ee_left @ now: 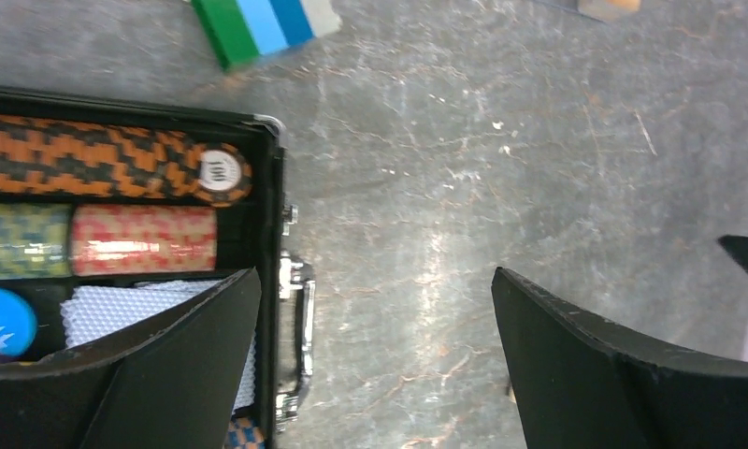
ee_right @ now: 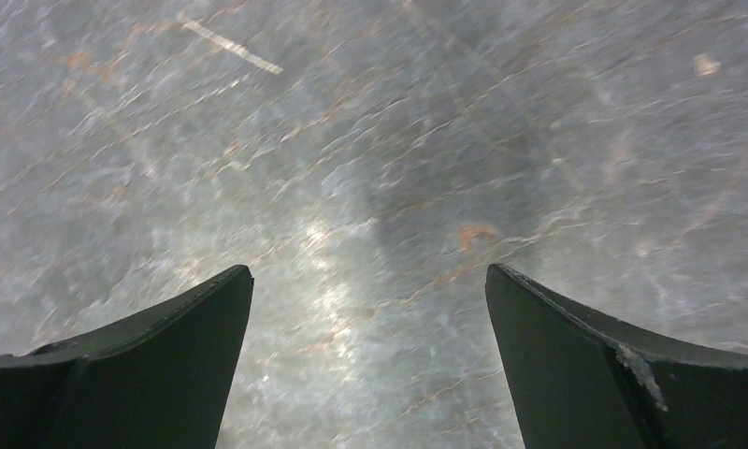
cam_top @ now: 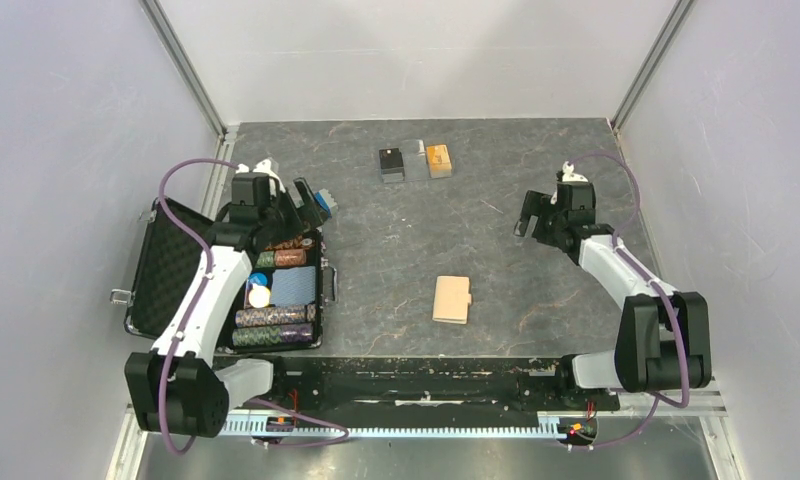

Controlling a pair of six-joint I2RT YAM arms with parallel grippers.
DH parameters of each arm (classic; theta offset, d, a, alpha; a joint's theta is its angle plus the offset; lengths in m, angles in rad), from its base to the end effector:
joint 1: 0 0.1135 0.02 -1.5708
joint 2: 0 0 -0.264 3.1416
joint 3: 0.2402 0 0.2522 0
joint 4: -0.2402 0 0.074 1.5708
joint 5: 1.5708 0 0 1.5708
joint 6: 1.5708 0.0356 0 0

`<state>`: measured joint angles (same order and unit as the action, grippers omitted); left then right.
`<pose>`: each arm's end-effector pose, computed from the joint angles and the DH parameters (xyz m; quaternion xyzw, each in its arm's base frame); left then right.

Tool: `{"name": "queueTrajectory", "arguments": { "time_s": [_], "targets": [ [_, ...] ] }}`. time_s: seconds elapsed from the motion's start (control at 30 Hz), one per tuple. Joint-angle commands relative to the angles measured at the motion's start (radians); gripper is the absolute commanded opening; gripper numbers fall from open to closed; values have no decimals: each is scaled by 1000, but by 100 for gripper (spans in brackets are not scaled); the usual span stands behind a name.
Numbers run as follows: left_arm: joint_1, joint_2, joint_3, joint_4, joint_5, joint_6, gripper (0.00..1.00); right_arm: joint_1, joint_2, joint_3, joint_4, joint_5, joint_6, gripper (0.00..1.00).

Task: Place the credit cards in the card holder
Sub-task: Pick up the card holder from the center of the board.

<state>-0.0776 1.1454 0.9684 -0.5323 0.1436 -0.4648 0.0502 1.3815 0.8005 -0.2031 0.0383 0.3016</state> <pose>0.2445 -0.0241 0.2988 -0.1450 0.8951 -0.1744 0.3838 0.2853 0.0130 0.2111 0.1231 0.9153 0.0496 0.3804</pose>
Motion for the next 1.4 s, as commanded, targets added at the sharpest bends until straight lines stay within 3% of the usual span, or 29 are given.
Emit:
{"name": "queueTrajectory", "arguments": {
  "time_s": [0.0, 0.2, 0.33, 0.53, 0.77, 0.83, 0.97, 1.07, 1.2, 1.37],
  "targets": [
    [-73, 35, -55, 90, 128, -127, 100, 0, -61, -37, -9, -193, 22, 98],
    [-306, 141, -101, 237, 171, -209, 96, 2, -104, -146, 28, -377, 44, 99],
    [-416, 269, -75, 301, 242, -233, 89, 11, -96, -190, 65, -524, 79, 92],
    [-501, 501, -11, 368, 412, -281, 71, 78, -14, -202, 105, -664, 129, 85],
    [-556, 651, 36, 381, 461, -330, 69, 182, 123, -193, 143, -779, 178, 69],
    [-567, 688, 40, 391, 484, -342, 64, 207, 158, -189, 152, -797, 186, 66],
    [-591, 723, 51, 399, 504, -344, 55, 246, 208, -168, 173, -817, 204, 51],
    [-594, 725, 55, 399, 499, -344, 52, 254, 229, -146, 194, -828, 223, 30],
    [-594, 710, 61, 399, 486, -332, 54, 254, 232, -85, 189, -831, 220, 2],
    [-594, 642, 95, 282, 360, -256, 69, 255, 228, 54, 14, -762, 112, 0]
  ]
}}
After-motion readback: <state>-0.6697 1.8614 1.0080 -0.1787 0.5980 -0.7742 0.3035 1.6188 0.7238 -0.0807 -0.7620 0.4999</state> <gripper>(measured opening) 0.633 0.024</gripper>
